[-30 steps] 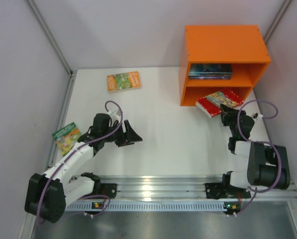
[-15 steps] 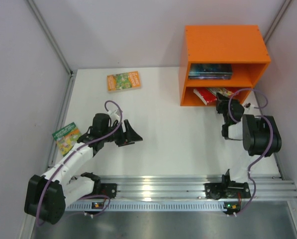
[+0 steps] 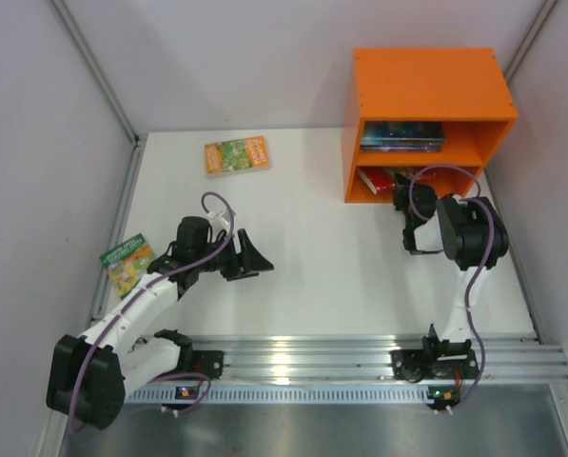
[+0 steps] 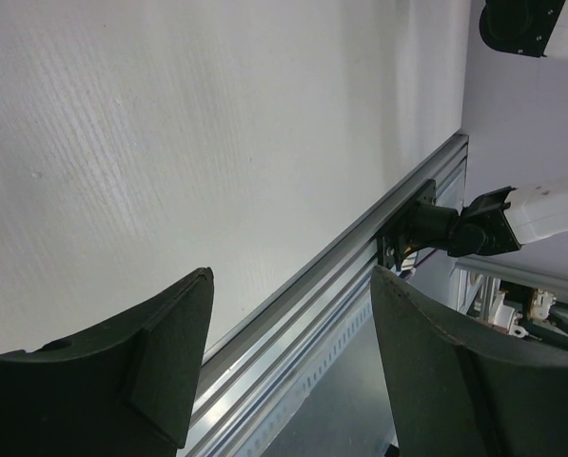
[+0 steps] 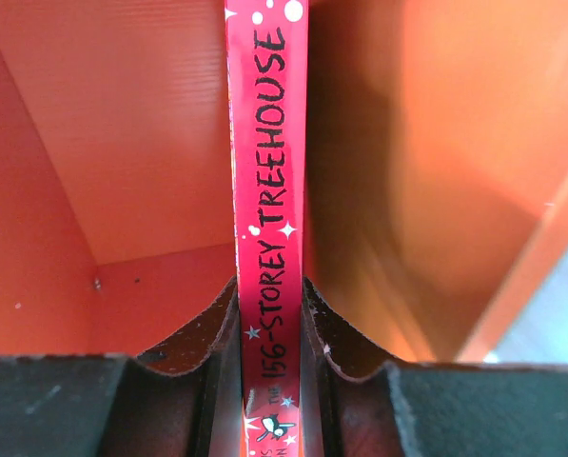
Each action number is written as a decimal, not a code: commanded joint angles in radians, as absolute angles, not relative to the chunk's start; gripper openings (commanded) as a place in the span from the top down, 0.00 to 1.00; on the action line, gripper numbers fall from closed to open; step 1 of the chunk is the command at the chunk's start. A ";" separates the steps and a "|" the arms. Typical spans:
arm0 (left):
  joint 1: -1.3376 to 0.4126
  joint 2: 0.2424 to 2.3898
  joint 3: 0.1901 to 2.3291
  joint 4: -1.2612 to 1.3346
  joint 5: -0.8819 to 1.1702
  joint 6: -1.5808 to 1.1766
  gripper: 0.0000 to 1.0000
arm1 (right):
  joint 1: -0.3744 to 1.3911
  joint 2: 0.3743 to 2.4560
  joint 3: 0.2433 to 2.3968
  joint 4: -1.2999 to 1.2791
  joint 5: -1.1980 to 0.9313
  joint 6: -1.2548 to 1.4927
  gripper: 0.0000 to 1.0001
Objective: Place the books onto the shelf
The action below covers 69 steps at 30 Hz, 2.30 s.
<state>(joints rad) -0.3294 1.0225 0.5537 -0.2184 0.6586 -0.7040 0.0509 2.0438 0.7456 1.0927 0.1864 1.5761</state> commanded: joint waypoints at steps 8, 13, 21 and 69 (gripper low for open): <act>-0.330 1.003 0.558 -0.201 0.698 -0.664 0.28 | 0.138 2.054 0.870 1.082 0.317 1.575 0.95; -0.328 1.000 0.548 -0.201 0.701 -0.658 0.28 | 0.172 2.025 0.868 1.002 0.351 1.537 0.87; -0.330 0.979 0.531 -0.216 0.690 -0.647 0.28 | 0.192 2.002 0.864 0.905 0.324 1.508 0.74; -0.336 0.931 0.545 -0.235 0.638 -0.710 0.28 | 0.212 1.951 0.992 0.552 -0.032 1.424 0.50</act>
